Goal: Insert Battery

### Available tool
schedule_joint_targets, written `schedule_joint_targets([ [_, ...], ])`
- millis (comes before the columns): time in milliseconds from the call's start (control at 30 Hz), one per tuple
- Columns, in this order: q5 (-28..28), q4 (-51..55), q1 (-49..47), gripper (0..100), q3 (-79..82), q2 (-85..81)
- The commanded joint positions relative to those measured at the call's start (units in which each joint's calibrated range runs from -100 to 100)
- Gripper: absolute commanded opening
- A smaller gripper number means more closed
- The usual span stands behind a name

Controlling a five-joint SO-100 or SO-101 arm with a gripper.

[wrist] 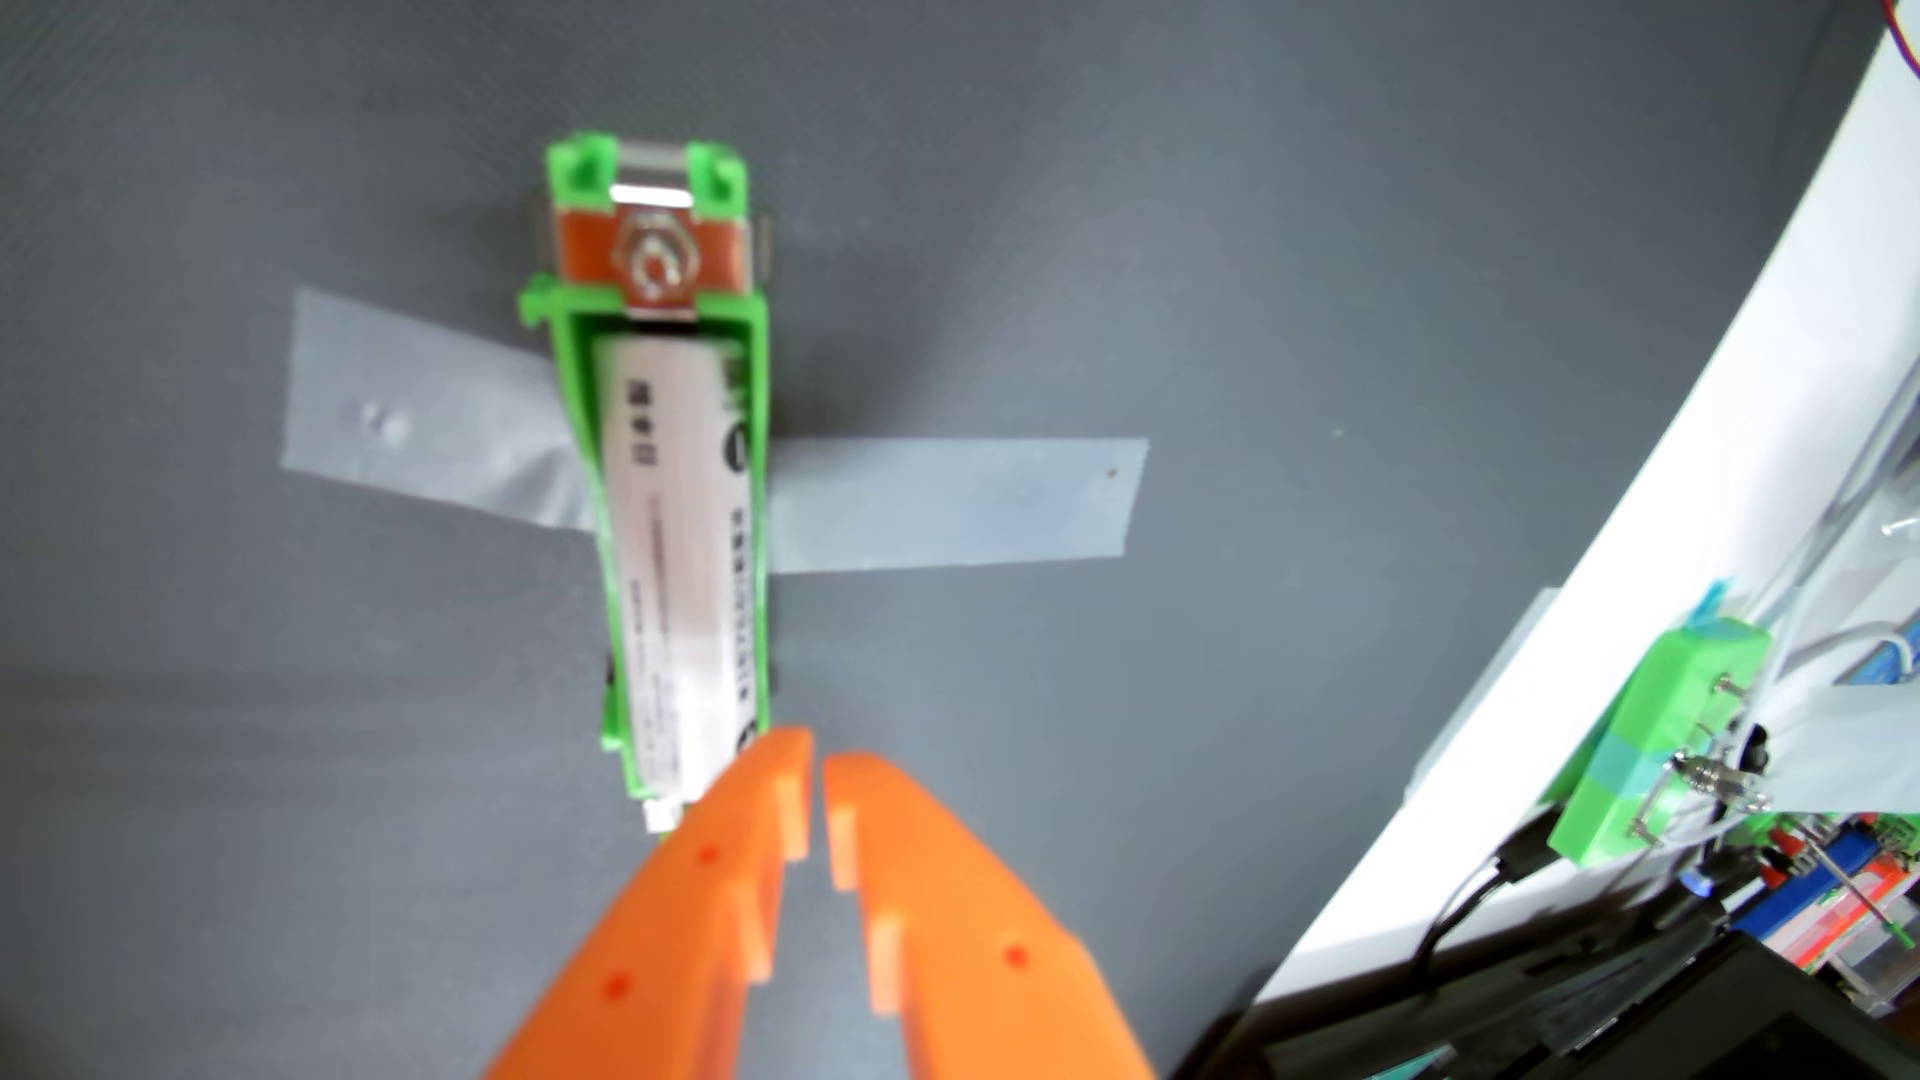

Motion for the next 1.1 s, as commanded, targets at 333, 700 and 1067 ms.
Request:
schedule_joint_targets([
  [333, 0.27, -0.48, 0.52, 2, 1.47, -0.33],
  [700, 0.43, -6.23, 4.29, 2, 5.43, -0.83],
  [1067, 0.43, -6.49, 0.99, 2, 4.35, -0.74],
])
